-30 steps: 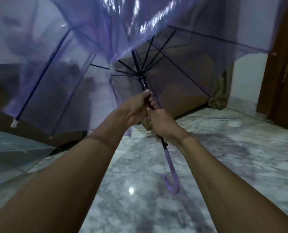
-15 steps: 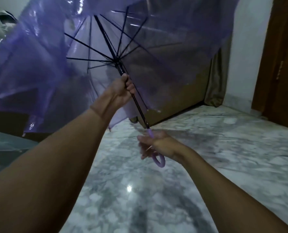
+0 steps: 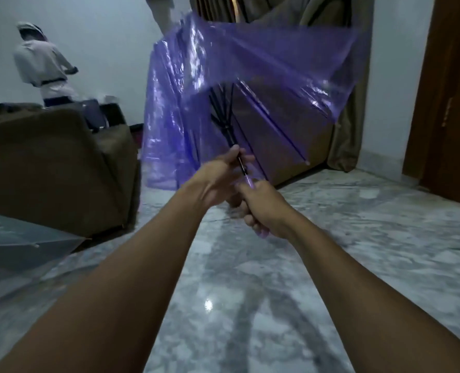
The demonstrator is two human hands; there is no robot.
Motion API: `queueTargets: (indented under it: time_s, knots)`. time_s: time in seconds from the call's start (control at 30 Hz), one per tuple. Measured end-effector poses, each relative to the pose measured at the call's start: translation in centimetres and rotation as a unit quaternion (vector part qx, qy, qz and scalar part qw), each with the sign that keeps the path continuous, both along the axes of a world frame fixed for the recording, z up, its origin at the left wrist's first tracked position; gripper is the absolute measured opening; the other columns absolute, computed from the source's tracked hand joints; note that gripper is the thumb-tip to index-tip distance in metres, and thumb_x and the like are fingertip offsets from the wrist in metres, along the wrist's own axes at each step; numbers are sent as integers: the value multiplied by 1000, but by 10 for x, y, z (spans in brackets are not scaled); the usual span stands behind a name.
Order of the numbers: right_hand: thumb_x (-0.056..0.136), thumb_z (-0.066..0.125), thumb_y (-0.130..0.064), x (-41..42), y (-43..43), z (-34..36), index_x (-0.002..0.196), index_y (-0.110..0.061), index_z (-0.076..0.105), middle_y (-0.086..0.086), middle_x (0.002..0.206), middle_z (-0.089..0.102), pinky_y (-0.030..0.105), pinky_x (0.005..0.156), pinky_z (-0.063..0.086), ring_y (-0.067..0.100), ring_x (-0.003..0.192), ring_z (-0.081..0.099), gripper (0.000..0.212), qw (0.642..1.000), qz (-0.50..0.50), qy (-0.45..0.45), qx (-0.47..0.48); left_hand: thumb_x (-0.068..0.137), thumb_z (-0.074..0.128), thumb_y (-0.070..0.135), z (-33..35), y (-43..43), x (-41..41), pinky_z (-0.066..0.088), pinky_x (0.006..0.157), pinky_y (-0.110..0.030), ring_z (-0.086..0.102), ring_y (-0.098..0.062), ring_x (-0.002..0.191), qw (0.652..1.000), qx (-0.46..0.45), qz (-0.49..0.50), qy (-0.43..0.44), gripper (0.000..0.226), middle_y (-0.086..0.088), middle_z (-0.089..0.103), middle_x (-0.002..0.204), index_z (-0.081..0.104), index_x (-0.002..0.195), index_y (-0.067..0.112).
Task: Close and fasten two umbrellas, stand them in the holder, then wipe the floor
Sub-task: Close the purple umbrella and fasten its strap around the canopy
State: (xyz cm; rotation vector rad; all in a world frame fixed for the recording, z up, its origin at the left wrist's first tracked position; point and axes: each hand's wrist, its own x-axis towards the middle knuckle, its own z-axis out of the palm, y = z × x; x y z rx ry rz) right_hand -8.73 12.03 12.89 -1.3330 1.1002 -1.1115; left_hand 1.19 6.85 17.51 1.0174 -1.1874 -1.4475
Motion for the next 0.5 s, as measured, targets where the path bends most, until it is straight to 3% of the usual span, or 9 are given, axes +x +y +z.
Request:
queueTargets:
  time_s: [0.07,0.13,0.23,0.33,0.43,0.5]
  knots:
    - [102,38,-34,-4,3,1,92,-15,53,3,58,36,12,40,23,12,34,31,27,1000,-1,-19,4,104,37,32,0,5,-5,34,36,-13,56,-7,49,1000,16,-16,3,27,5,62,66,54,89,17]
    - [102,35,-31,-8,2,-1,92,-16,52,4,60,33,12,40,21,12,38,27,25,999,-1,-36,4,104,37,30,-2,4,-7,36,35,-12,51,-7,36,1000,21,-15,-4,26,0,56,68,56,103,12]
    - [102,37,-29,-12,-1,-11,79,-22,43,0,59,35,17,42,21,10,37,28,25,999,-11,-35,-16,103,38,27,-7,3,-8,39,38,-12,57,-10,46,1000,25,3,-9,24,-2,62,80,54,114,14]
    - [104,43,-30,-14,-5,-22,76,-21,48,-5,57,38,18,39,21,7,37,30,30,996,-50,-49,-60,103,38,27,-10,5,-13,38,37,-11,54,-6,36,1000,27,12,5,22,3,65,72,58,99,17]
    - [103,46,-29,-18,-9,-25,71,-23,55,-12,58,47,15,43,28,-2,44,37,34,983,-118,22,-137,103,41,26,-14,5,-18,38,36,-12,50,-5,31,999,27,29,25,24,0,62,86,54,84,19]
    - [103,46,-27,-20,-8,-24,70,-25,58,-17,47,51,11,45,29,-4,42,43,35,978,-130,64,-152,102,42,27,-21,6,-19,39,36,-13,52,-7,34,998,28,33,51,25,-1,61,87,55,83,17]
